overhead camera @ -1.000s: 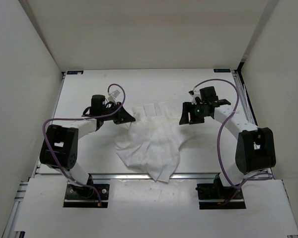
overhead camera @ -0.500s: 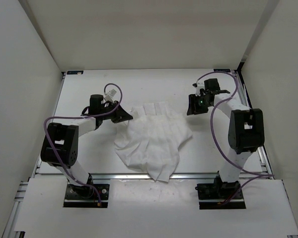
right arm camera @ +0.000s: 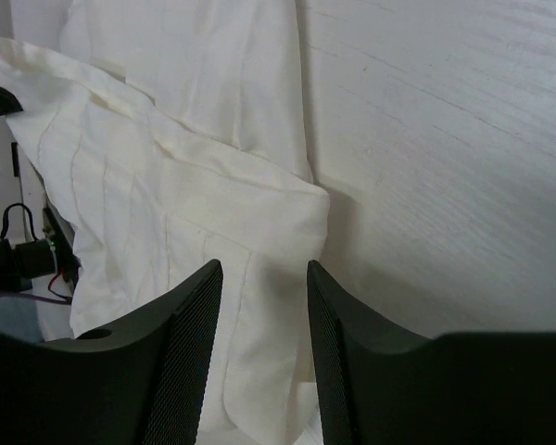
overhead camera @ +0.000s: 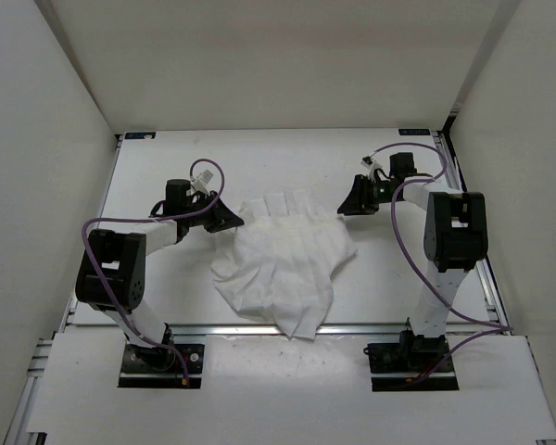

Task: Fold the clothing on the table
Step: Flatten the skirt out

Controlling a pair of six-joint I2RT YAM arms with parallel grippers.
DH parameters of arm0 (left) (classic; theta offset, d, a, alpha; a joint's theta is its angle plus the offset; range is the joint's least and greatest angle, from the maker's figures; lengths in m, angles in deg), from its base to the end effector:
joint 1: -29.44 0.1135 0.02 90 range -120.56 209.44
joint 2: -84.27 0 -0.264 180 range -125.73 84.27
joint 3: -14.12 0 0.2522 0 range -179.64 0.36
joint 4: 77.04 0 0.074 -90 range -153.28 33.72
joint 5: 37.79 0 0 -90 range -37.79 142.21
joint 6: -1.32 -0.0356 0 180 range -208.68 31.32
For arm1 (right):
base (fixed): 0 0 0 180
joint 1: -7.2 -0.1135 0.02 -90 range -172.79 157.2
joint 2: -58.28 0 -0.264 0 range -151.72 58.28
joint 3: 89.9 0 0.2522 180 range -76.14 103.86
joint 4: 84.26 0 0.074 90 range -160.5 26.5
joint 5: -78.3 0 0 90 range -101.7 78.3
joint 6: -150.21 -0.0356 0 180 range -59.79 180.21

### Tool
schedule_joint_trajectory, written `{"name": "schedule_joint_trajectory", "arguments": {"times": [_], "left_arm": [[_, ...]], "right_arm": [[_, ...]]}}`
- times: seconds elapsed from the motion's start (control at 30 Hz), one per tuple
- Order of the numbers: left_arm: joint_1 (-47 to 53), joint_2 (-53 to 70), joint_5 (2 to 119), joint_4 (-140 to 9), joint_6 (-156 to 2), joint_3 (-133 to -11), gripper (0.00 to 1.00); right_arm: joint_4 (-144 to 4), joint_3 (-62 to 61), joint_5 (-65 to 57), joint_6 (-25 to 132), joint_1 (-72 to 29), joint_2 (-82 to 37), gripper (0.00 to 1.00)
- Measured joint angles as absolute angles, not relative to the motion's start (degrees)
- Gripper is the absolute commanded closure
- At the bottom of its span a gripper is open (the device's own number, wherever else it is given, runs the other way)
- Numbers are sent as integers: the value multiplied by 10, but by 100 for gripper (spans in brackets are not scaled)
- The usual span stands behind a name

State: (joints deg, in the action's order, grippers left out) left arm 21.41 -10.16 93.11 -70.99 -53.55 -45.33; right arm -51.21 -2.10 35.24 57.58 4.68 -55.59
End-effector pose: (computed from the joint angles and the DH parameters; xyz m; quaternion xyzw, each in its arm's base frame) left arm 0.3167 -0.0682 0.1659 -0.0590 0.8629 -0.4385 0.2442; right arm 0.4023 0.0437 0.1597 -0.1052 0.8843 0.3945 0.2267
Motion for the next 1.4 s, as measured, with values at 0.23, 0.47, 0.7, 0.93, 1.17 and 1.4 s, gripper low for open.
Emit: {"name": "schedule_joint_trajectory", "arguments": {"times": [0.23, 0.47, 0.7, 0.93, 1.17, 1.4], "left_arm": [[214, -102, 931, -708, -535, -453, 100], [214, -102, 930, -705, -537, -453, 100], [214, -102, 925, -705, -537, -453, 100], [211, -102, 917, -706, -536, -453, 100], [211, -101, 913, -706, -532, -453, 100], [202, -99, 907, -629, -548, -509, 100]], "right_arm": [[-526, -20, 375, 565, 44, -578, 54], [-531, -8, 364, 557, 49, -593, 55], [-532, 4, 365, 553, 70, -607, 57], [-539, 4, 405, 534, 47, -640, 70], [-578, -16, 461, 493, 54, -647, 100], [-551, -39, 436, 496, 72, -543, 100]]}}
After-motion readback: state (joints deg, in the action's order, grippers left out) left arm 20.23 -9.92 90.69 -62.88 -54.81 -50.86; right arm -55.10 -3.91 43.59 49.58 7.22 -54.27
